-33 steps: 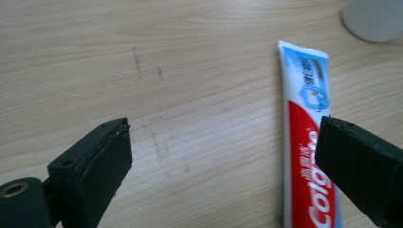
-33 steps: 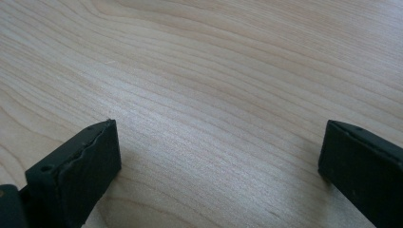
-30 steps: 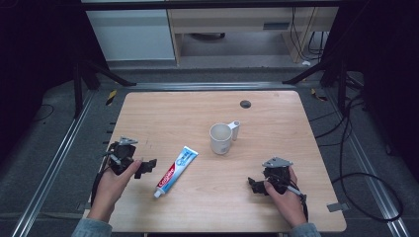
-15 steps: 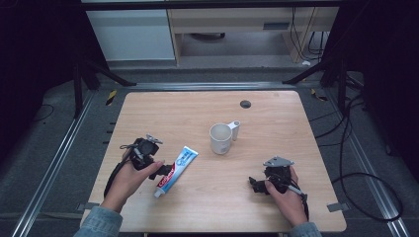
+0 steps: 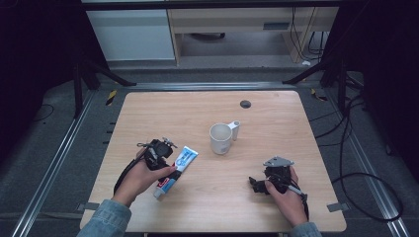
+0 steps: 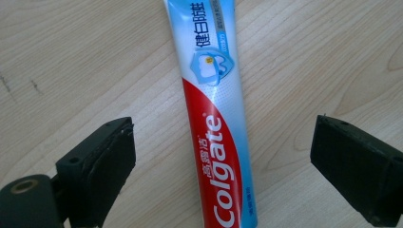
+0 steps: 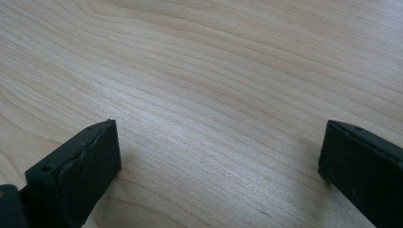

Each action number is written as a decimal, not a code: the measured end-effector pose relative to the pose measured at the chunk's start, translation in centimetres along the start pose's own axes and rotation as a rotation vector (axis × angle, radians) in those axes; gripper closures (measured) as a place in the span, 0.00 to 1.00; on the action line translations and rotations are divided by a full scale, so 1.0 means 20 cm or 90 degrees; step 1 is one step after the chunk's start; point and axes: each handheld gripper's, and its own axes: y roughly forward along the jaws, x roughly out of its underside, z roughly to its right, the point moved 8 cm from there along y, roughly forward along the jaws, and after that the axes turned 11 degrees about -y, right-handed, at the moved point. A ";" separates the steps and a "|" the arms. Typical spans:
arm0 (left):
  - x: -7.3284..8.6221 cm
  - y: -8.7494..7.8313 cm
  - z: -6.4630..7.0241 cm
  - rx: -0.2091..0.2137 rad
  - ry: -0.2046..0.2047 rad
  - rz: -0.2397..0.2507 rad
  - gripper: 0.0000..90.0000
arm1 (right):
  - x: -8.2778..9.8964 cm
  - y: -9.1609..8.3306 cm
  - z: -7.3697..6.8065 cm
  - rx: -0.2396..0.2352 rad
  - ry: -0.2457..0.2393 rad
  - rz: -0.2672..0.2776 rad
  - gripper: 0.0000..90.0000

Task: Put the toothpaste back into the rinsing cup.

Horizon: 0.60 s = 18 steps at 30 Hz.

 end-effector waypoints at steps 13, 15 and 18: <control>-0.04 0.02 0.03 -0.003 0.011 -0.020 0.09 | 0.00 0.00 0.00 0.001 0.000 0.000 0.01; -0.05 0.03 0.04 -0.006 0.016 -0.028 0.10 | 0.00 0.00 0.00 0.001 0.000 0.000 0.01; -0.05 0.04 0.05 -0.008 0.022 -0.035 0.10 | 0.00 0.00 0.00 0.000 0.000 0.000 0.01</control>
